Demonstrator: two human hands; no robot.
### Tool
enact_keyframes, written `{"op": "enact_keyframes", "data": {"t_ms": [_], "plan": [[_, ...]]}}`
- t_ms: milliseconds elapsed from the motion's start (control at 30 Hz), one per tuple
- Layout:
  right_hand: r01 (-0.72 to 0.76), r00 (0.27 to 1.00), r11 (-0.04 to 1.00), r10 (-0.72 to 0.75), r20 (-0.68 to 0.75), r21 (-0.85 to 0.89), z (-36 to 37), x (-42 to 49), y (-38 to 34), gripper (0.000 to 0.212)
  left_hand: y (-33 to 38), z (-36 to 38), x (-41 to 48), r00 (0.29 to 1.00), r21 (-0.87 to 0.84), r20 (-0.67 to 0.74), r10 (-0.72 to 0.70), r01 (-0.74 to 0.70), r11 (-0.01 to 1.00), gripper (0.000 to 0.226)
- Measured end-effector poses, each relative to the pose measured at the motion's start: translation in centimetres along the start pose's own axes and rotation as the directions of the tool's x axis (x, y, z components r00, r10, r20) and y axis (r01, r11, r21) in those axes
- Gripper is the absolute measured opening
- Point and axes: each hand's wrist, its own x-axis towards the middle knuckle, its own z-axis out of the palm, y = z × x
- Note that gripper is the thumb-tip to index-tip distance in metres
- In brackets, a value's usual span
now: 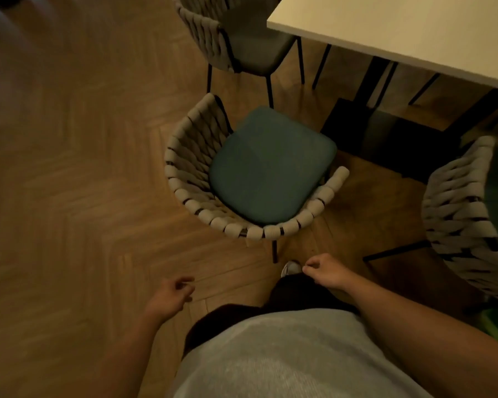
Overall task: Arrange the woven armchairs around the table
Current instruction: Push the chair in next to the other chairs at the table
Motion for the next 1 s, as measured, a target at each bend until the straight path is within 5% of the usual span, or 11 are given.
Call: {"op": "enact_keyframes", "data": {"t_ms": [267,467,567,767,1000], "plan": [[-0.191,0.980,0.919,0.199,0.014,0.345,-1.2,3.8,-5.9,0.030,8.8,-8.8,10.6,0.993,0.058,-0.052,0.102,-0.099,0.993,0.033],[-0.325,0.921,0.537,0.367,0.132,0.778,2.4,7.6,-9.6,0.042,13.2,-15.9,21.9,0.990,0.005,-0.095,0.102,-0.102,0.995,0.069],[-0.271,0.878,0.310,0.469,0.102,0.911,4.8,10.1,-12.1,0.063,15.6,-18.4,26.8,0.994,-0.074,-0.081,0.069,-0.075,0.994,0.082],[-0.136,0.753,-0.048,0.645,0.134,0.990,7.6,14.4,-13.8,0.059,19.2,-20.1,31.6,0.999,-0.131,0.048,0.018,-0.011,0.991,0.081],[0.025,0.731,-0.190,0.673,0.112,0.981,8.2,15.7,-13.3,0.048,19.4,-18.9,33.6,0.994,-0.207,0.112,-0.006,0.029,0.978,0.082]]}}
